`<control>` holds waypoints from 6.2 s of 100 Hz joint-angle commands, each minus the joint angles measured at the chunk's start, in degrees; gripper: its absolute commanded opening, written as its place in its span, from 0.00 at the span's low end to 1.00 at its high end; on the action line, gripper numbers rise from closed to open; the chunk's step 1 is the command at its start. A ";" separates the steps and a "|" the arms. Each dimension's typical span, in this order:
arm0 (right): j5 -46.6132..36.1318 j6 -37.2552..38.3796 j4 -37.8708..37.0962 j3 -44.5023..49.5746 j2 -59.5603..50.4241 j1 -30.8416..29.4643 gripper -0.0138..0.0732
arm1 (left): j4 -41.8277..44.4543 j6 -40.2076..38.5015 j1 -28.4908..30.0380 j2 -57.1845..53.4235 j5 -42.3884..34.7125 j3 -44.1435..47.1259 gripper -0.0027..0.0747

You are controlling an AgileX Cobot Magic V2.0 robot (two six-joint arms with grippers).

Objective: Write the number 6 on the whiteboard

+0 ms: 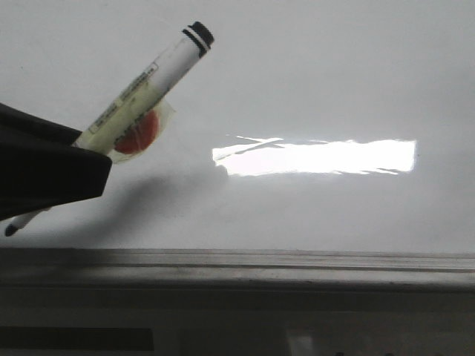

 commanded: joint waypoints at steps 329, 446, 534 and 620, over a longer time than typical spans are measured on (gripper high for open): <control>8.28 -50.52 51.69 -21.38 52.31 9.76 0.09 | -3.87 -2.30 -1.45 -47.10 34.07 -1.87 0.49; 8.69 -51.35 51.43 -21.38 51.08 9.76 0.09 | -4.13 -2.30 -1.45 -50.50 35.63 -1.87 0.47; -46.31 7.03 2.36 -12.24 40.92 40.06 0.09 | -4.13 -2.30 -1.45 -50.50 35.63 -1.87 0.47; -41.18 6.71 1.99 -23.24 45.15 26.18 0.09 | -3.72 -2.19 -1.45 -50.50 35.10 -1.87 0.47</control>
